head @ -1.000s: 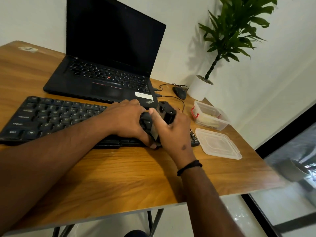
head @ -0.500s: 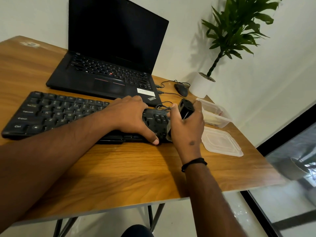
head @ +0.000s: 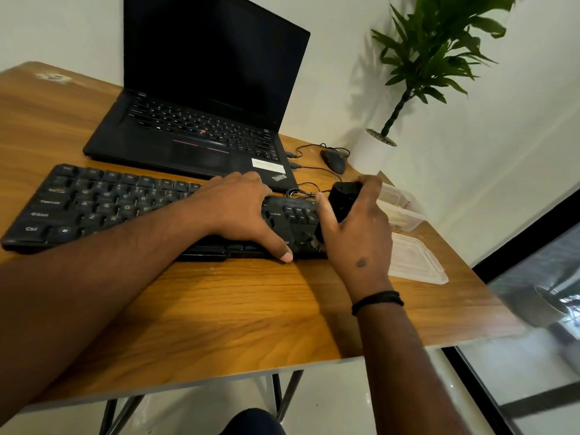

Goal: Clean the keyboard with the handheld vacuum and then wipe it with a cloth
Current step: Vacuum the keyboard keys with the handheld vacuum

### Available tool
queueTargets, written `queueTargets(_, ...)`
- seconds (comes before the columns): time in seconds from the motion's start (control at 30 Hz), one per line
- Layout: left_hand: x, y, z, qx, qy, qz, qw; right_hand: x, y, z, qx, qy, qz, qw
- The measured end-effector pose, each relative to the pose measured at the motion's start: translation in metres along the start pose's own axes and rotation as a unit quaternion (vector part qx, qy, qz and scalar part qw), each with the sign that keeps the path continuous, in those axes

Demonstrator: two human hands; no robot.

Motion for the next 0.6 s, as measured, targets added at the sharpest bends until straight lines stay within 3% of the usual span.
queueTargets(0.13, -0.001, 0.000, 0.001, -0.001, 0.001, 0.005, 1.000, -0.003, -0.006, -0.019, 0.123, 0.011, -0.076, 0.989)
queueTargets(0.27, 0.000, 0.001, 0.001, -0.002, 0.001, -0.001, 1.000, 0.009, -0.011, -0.006, 0.041, -0.017, -0.037, 0.998)
queueTargets(0.4, -0.001, 0.001, 0.000, -0.007, 0.002, 0.004, 1.000, 0.006, -0.014, -0.014, 0.137, -0.013, -0.080, 0.987)
queueTargets(0.5, -0.002, 0.002, 0.001, -0.005, 0.002, 0.005, 1.000, 0.006, -0.015, -0.013, 0.070, 0.021, -0.053, 0.996)
queueTargets(0.6, -0.004, 0.003, 0.001, -0.007, 0.001, 0.001, 1.000, 0.019, -0.014, 0.005, 0.015, -0.014, -0.022, 1.000)
Point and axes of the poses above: each hand's wrist, its own x-axis towards the middle knuckle, its own y-axis out of the back of the hand, z = x × y, the point moved 2 cm from there along x, towards the middle knuckle, and after that the axes turned 5 degrees about z, right-handed, at the moved point
